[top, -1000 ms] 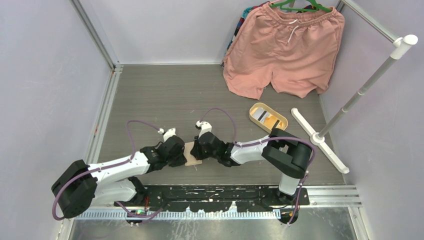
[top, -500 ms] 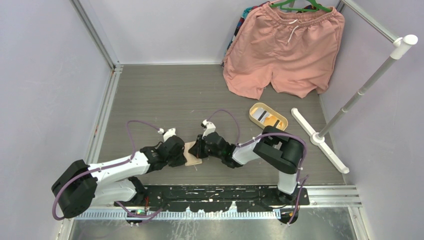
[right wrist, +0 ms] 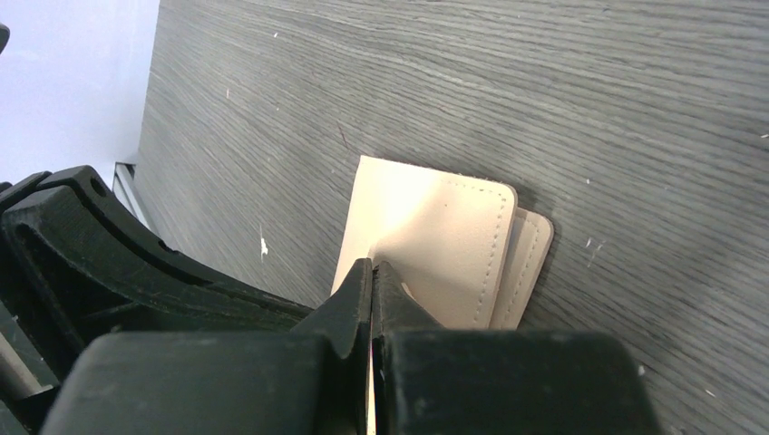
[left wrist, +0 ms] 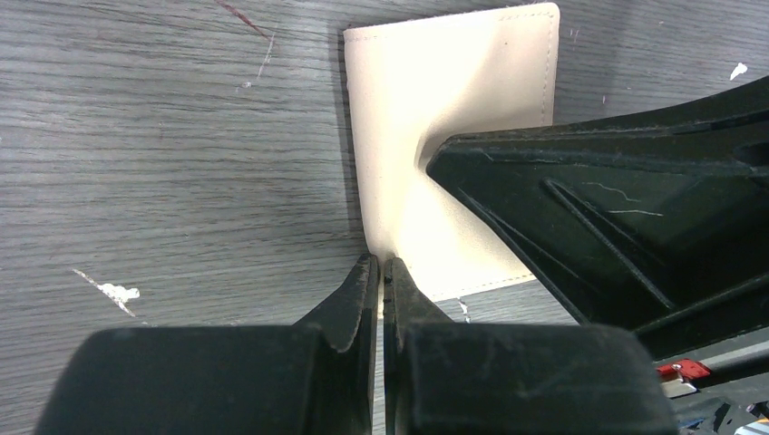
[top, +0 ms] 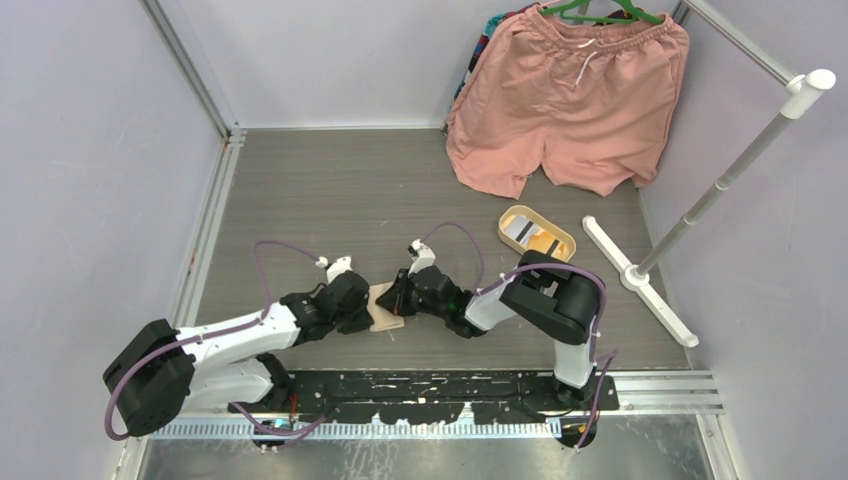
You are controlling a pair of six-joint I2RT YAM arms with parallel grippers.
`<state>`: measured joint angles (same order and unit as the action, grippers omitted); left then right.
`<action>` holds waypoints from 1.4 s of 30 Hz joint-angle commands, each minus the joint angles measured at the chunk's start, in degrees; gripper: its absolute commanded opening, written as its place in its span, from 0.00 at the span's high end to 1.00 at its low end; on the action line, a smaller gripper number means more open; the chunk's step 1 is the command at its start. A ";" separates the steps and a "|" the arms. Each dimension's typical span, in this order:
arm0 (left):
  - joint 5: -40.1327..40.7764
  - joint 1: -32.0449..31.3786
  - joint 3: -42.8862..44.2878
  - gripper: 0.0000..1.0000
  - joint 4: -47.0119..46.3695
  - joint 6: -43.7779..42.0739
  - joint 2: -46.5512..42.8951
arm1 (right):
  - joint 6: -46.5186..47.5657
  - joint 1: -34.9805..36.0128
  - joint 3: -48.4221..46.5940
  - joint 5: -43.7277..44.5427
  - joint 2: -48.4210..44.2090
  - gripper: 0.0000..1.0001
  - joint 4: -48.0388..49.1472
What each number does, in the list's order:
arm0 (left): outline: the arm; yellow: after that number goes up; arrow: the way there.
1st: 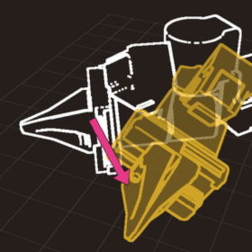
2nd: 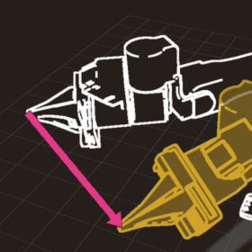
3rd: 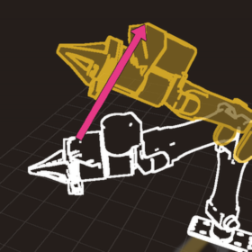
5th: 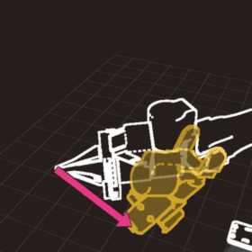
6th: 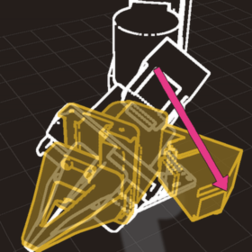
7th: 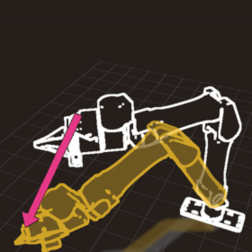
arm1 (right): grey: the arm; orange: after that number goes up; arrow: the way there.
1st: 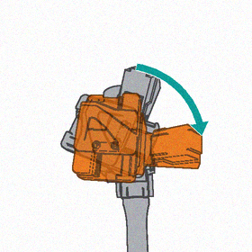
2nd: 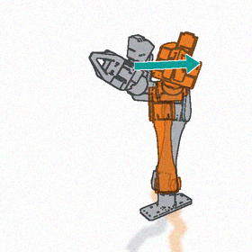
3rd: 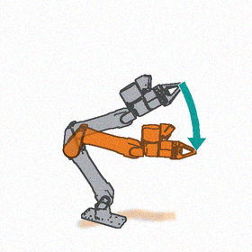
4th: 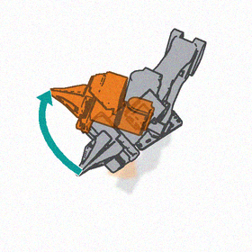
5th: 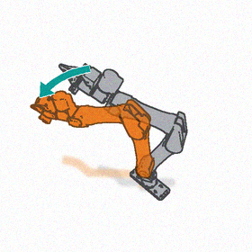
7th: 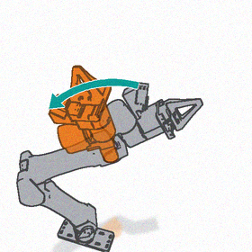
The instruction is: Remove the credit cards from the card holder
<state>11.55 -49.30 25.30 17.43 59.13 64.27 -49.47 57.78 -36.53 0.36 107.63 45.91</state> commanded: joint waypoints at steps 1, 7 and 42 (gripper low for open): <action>0.57 0.17 0.06 1.00 2.09 -0.97 0.62 | 1.10 -1.44 0.63 12.64 4.60 0.99 -20.11; 1.22 0.17 -0.02 1.00 3.59 -1.19 -1.23 | -1.81 -1.44 -0.64 19.48 4.95 0.99 -27.44; 4.94 0.96 2.37 0.92 3.59 -1.91 0.98 | 7.27 -2.03 -3.25 9.22 -17.41 0.12 -27.60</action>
<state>13.93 -48.47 26.48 20.03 58.00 65.28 -46.85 56.75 -37.91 8.29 95.55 28.12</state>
